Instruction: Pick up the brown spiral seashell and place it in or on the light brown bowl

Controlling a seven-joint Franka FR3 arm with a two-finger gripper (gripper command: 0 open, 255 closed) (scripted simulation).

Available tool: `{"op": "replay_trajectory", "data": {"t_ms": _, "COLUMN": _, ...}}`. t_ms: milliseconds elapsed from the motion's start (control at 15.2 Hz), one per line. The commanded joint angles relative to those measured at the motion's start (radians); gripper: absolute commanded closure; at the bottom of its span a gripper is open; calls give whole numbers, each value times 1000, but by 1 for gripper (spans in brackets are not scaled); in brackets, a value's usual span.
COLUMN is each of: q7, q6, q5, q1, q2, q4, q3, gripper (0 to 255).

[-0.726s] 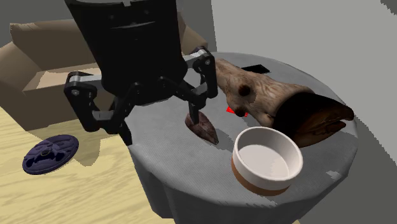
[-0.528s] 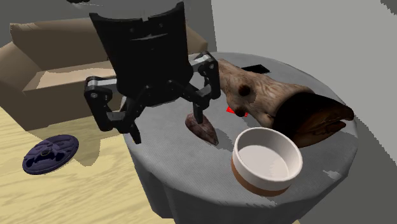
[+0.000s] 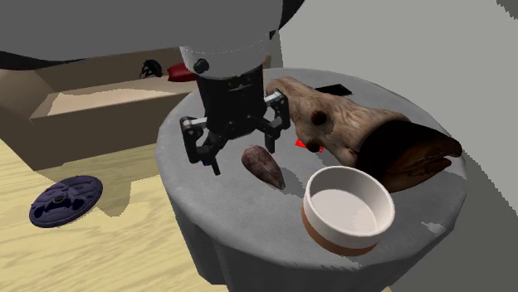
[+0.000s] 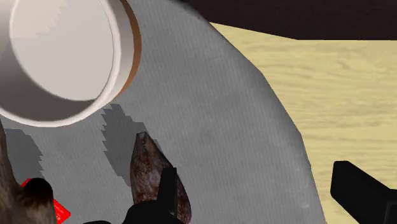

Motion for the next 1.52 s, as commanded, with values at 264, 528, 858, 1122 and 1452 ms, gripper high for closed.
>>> {"op": "replay_trajectory", "data": {"t_ms": 264, "q7": -68, "q6": 170, "q5": -25, "q1": 2, "q2": 205, "q4": 33, "q3": -45, "gripper": 0}}
{"op": "replay_trajectory", "data": {"t_ms": 528, "q7": -116, "q6": 264, "q5": -28, "q1": 2, "q2": 354, "q4": 86, "q3": -71, "gripper": 0}}
{"op": "replay_trajectory", "data": {"t_ms": 858, "q7": -169, "q6": 346, "q5": -19, "q1": -1, "q2": 514, "q4": 162, "q3": -90, "gripper": 0}}
{"op": "replay_trajectory", "data": {"t_ms": 1122, "q7": -171, "q6": 399, "q5": -18, "q1": -4, "q2": 543, "q4": 139, "q3": -94, "gripper": 0}}
{"op": "replay_trajectory", "data": {"t_ms": 1452, "q7": -173, "q6": 447, "q5": -15, "q1": -7, "q2": 572, "q4": 120, "q3": -98, "gripper": 0}}
